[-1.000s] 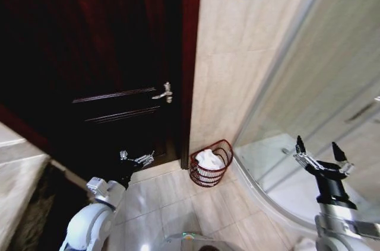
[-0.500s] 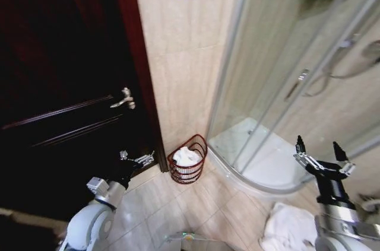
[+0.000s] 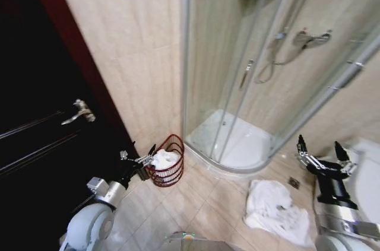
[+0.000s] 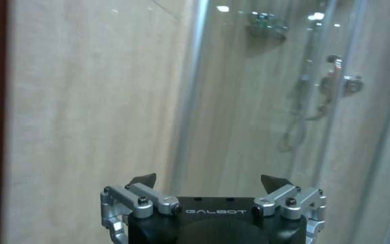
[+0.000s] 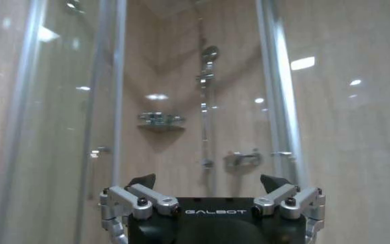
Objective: Discard the used towel into the hamper.
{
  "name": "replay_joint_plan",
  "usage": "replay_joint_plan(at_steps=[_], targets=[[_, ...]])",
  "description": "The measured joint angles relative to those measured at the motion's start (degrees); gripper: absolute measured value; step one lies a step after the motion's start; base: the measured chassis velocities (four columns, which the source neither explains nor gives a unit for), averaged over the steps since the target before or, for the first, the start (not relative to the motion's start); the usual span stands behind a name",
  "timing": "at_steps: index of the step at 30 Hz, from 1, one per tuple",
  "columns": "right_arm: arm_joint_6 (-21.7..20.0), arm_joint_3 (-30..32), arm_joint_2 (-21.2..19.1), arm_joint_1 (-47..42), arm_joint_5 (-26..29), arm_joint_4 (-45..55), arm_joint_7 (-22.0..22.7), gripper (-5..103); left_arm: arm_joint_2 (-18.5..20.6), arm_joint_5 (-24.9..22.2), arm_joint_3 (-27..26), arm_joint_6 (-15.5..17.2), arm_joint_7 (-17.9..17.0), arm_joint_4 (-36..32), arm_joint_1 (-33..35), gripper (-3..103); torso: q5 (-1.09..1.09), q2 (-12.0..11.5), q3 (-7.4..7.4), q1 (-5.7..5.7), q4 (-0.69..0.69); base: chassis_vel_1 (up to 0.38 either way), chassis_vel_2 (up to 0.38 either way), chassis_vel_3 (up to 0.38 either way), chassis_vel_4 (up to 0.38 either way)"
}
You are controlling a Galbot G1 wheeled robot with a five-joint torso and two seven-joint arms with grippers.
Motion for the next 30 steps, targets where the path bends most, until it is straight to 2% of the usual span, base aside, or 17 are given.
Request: replay_joint_plan(at_steps=[6, 16, 22, 30], targets=[[0.33, 0.16, 0.42, -0.27, -0.73, 0.21, 0.22, 100, 0.00, 0.00, 0.00, 0.00, 0.00, 0.00, 0.00, 100, 0.01, 0.00, 0.00, 0.00, -0.01, -0.136, -0.131, -0.123, -0.126], [3.45, 0.09, 1.80, -0.83, -1.59, 0.53, 0.60, 100, 0.00, 0.00, 0.00, 0.00, 0.00, 0.00, 0.00, 100, 0.02, -0.01, 0.00, 0.00, -0.02, -0.111, -0.111, -0.119, -0.116], [5.42, -0.01, 2.04, -0.08, -1.55, -0.20, 0.82, 100, 0.00, 0.00, 0.00, 0.00, 0.00, 0.00, 0.01, 100, 0.00, -0.01, 0.00, 0.00, 0.02, -0.018, -0.026, -0.019, -0.007], [5.73, 0.21, 1.85, 0.54, -1.40, -0.34, 0.76, 100, 0.00, 0.00, -0.01, 0.00, 0.00, 0.00, 0.01, 100, 0.01, -0.01, 0.00, 0.00, 0.00, 0.000, 0.000, 0.000, 0.000]])
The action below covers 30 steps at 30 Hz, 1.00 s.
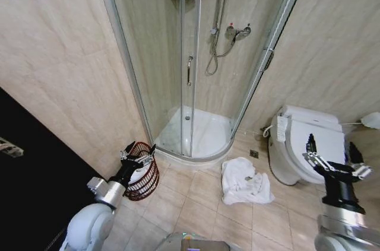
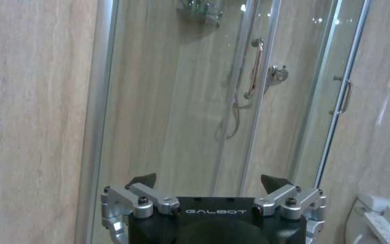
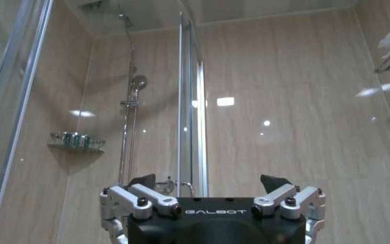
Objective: Discard the used towel into the hamper.
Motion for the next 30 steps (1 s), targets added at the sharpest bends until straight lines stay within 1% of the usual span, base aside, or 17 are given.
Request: replay_joint_plan(at_steps=[14, 30], targets=[[-0.72, -0.31, 0.10, 0.19, 0.34, -0.01, 0.15, 100, 0.00, 0.00, 0.00, 0.00, 0.00, 0.00, 0.00, 100, 0.00, 0.00, 0.00, 0.00, 0.00, 0.000, 0.000, 0.000, 0.000], [-0.55, -0.22, 0.02, -0.03, 1.45, -0.03, -0.24, 100, 0.00, 0.00, 0.00, 0.00, 0.00, 0.00, 0.00, 100, 0.00, 0.00, 0.00, 0.00, 0.00, 0.000, 0.000, 0.000, 0.000]])
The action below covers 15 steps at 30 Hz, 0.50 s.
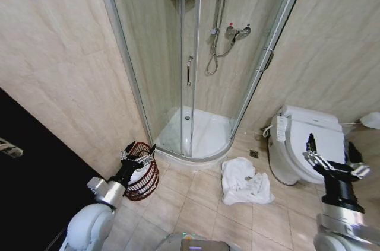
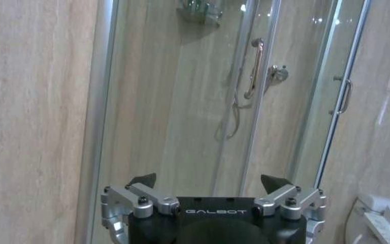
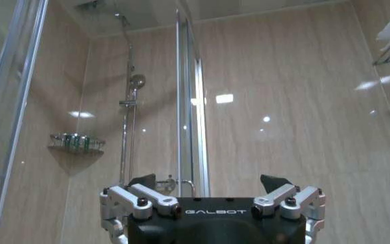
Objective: Discard the used towel into the hamper.
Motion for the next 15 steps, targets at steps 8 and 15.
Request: replay_joint_plan(at_steps=[8, 15], targets=[[-0.09, 0.20, -0.24, -0.27, 0.73, 0.03, -1.01, 100, 0.00, 0.00, 0.00, 0.00, 0.00, 0.00, 0.00, 100, 0.00, 0.00, 0.00, 0.00, 0.00, 0.000, 0.000, 0.000, 0.000], [-0.09, 0.12, -0.33, -0.28, 0.87, 0.05, -1.39, 100, 0.00, 0.00, -0.01, 0.00, 0.00, 0.00, 0.00, 100, -0.01, 0.00, 0.00, 0.00, 0.00, -0.005, -0.014, 0.010, 0.007]])
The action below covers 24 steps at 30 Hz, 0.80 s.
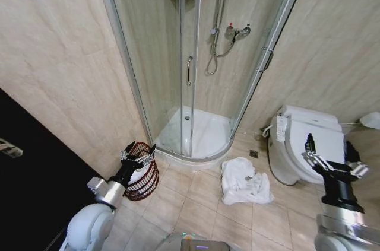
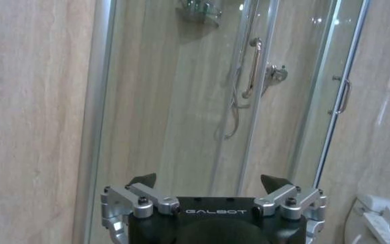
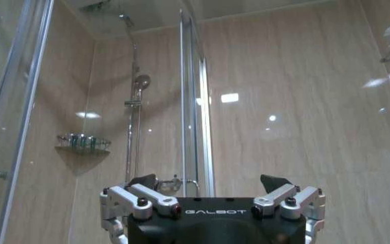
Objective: Discard the used towel into the hamper.
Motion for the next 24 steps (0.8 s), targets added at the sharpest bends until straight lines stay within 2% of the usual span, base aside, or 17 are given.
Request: replay_joint_plan(at_steps=[24], targets=[[0.09, 0.11, -0.20, 0.06, 0.16, -0.31, -0.28, 100, 0.00, 0.00, 0.00, 0.00, 0.00, 0.00, 0.00, 100, 0.00, 0.01, 0.00, 0.00, 0.01, -0.136, -0.133, 0.131, 0.131]])
